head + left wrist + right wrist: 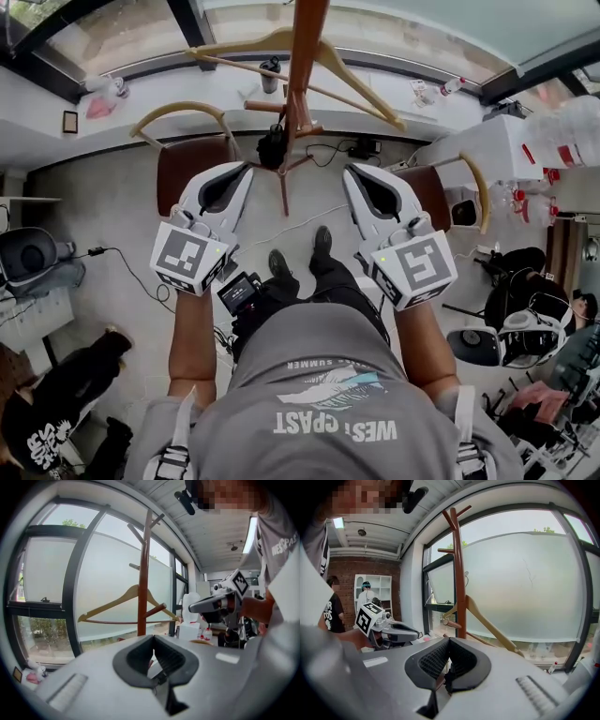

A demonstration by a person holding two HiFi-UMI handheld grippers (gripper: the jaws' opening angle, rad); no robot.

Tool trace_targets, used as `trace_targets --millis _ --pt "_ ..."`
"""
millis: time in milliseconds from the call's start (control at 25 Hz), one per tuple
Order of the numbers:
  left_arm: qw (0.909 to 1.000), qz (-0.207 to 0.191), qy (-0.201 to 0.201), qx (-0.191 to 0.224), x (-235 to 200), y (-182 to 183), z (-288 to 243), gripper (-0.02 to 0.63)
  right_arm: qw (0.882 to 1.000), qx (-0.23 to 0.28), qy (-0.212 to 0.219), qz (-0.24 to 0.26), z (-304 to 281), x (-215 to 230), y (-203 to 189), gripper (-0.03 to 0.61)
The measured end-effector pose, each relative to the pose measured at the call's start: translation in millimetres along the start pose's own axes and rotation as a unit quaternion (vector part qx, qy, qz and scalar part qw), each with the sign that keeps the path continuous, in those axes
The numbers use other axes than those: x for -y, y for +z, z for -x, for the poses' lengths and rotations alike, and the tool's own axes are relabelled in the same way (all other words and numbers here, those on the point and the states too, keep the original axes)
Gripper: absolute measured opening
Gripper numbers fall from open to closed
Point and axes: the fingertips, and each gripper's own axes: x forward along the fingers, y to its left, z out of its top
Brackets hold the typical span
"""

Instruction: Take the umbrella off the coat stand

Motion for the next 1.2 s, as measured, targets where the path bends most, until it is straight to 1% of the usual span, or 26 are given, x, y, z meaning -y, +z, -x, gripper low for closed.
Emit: trace_targets --millis 160,400,560,760,1200 --pt "0.9999 0.006 0.01 -0.01 -14 -9 -11 0.003 1.0 0.0 0.02 0.002 -20 7 -2 0.002" --pt "0.9994 0.016 0.017 -0.027 -39 -24 -35 0.003 0.999 -0.017 0.031 -0.005 -50 18 -6 0.002" --pt "0.9985 0.029 0.018 -0.042 -42 -43 -47 0.003 0.999 -0.031 0.042 -0.009 -57 21 -18 0.002" --pt "0.9975 0.036 0.018 -0.058 -45 -68 -65 0.003 0.998 -0.035 0.046 -0.012 -64 30 -32 0.002" --pt "0.9955 0.048 0.014 -0.081 -66 -105 -102 0.003 0.996 -0.066 0.056 -0.021 -86 38 -57 0.002"
